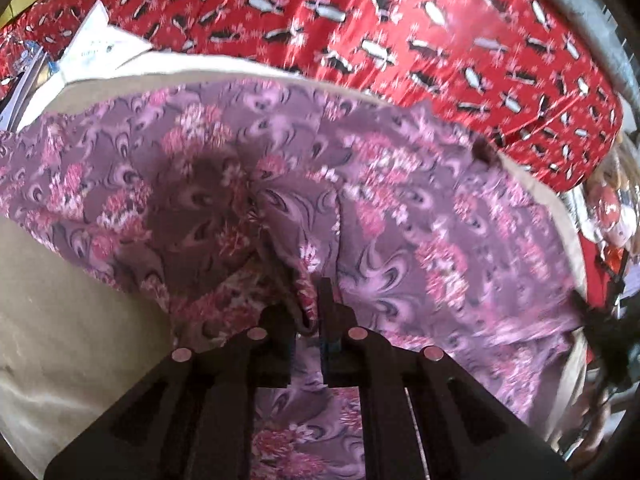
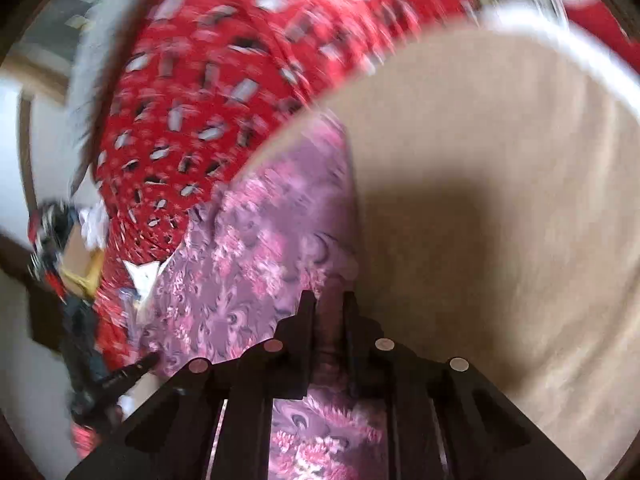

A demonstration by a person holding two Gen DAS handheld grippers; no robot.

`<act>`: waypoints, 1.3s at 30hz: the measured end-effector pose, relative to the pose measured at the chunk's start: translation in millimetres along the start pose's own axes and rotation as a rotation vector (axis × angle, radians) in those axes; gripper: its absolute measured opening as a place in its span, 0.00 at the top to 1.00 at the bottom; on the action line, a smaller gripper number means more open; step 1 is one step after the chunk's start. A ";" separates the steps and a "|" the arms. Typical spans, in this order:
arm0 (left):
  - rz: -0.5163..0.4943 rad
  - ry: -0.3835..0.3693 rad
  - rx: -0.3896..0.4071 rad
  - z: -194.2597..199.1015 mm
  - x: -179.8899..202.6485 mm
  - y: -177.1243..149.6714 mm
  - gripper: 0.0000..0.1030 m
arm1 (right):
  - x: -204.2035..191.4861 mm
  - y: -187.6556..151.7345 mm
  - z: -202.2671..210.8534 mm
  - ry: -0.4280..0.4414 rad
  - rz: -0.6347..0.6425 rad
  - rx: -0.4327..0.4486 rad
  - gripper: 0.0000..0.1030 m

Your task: Fold small clothes

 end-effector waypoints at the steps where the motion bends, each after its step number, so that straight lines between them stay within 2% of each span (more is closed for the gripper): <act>1: 0.001 0.005 -0.016 -5.9 0.2 -3.5 0.88 | -1.3 5.4 10.8 -0.004 0.008 0.065 0.88; 3: 0.012 -0.010 -0.037 -5.0 -5.0 -8.5 0.86 | 8.1 7.0 11.3 -0.083 0.023 0.093 0.98; 5: 0.036 -0.043 -0.030 6.6 -8.4 -8.6 0.86 | 20.2 -3.0 -9.0 -0.181 0.069 -0.005 0.98; 6: 0.057 -0.069 0.000 18.4 -11.2 -7.1 0.86 | 24.4 -7.6 -13.9 -0.217 0.082 -0.040 0.96; 7: 0.075 -0.108 0.043 31.1 -12.2 -4.1 0.86 | 27.8 -7.1 -8.0 -0.263 0.090 -0.019 0.92; 9: 0.079 -0.149 0.087 44.6 -10.0 1.8 0.83 | 16.0 0.7 13.6 -0.224 0.085 0.082 0.92; 10: 0.071 -0.149 0.089 45.1 -7.5 4.7 0.77 | 7.4 4.2 21.3 -0.202 0.082 0.118 0.91; 11: 0.055 -0.137 0.082 42.2 -4.7 6.5 0.68 | -5.2 6.4 24.7 -0.181 0.086 0.130 0.86; 12: 0.040 -0.110 0.068 35.2 -3.7 7.1 0.66 | -16.0 5.7 23.2 -0.162 0.095 0.122 0.77; 13: 0.025 -0.081 0.042 23.6 -4.5 6.2 0.66 | -33.3 1.9 17.6 -0.137 0.116 0.100 0.74; 15: 0.019 -0.022 -0.027 0.1 -12.2 1.0 0.66 | -65.9 -10.3 3.1 -0.121 0.175 0.061 0.71; 17: 0.049 -0.053 -0.030 -2.6 -18.6 0.3 0.66 | -102.3 -30.3 -14.7 -0.107 0.252 0.013 0.71; 19: 0.092 -0.125 0.004 14.3 -25.9 5.7 0.66 | -134.4 -49.9 -25.8 -0.086 0.321 -0.015 0.71; 21: 0.112 -0.142 0.044 32.8 -39.1 14.0 0.65 | -170.3 -68.3 -36.8 -0.059 0.392 -0.026 0.69; 22: 0.125 -0.134 0.068 45.3 -52.9 19.8 0.60 | -189.5 -76.8 -44.8 -0.049 0.427 -0.032 0.68; 23: 0.137 -0.123 0.087 55.9 -67.4 24.6 0.49 | -206.8 -85.5 -52.1 -0.038 0.455 -0.039 0.68; 25: 0.176 -0.075 0.125 78.5 -103.6 32.9 0.38 | -239.9 -101.9 -65.3 0.013 0.488 -0.059 0.68; 26: 0.217 -0.051 0.146 90.6 -131.6 38.2 0.38 | -254.3 -107.4 -71.5 0.039 0.496 -0.067 0.69; 27: 0.266 -0.033 0.156 99.7 -156.6 40.6 0.38 | -268.2 -115.9 -79.1 0.071 0.505 -0.072 0.65; 29: 0.377 -0.027 0.179 112.9 -204.9 43.4 0.38 | -281.0 -135.7 -100.6 0.066 0.545 -0.083 0.57; 30: 0.419 -0.026 0.188 117.6 -222.0 41.7 0.38 | -280.5 -140.9 -103.7 0.057 0.568 -0.042 0.57; 31: 0.479 -0.019 0.202 124.4 -246.7 41.5 0.38 | -281.3 -146.3 -101.8 0.048 0.604 0.042 0.56; 33: 0.564 -0.019 0.232 131.5 -278.4 42.4 0.38 | -284.6 -152.1 -98.7 0.025 0.639 0.092 0.54; 35: 0.658 -0.036 0.269 135.2 -307.5 43.4 0.38 | -284.1 -151.8 -97.7 0.036 0.635 0.077 0.52; 37: 0.716 -0.092 0.297 129.6 -318.7 44.6 0.38 | -281.3 -149.6 -97.5 0.067 0.611 0.066 0.52; 39: 0.749 -0.137 0.289 115.1 -322.9 47.1 0.38 | -281.9 -149.1 -98.4 0.072 0.610 0.070 0.51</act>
Point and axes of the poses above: each gripper's, at about its wrist camera, not at the fingertips, and z roughly against the way its jaws point, x to its right, y to its top, the point moved 8 cm from there along -z, roughly the way its jaws point, and after that the axes turned 15 degrees about -y, right-handed, at the moved point
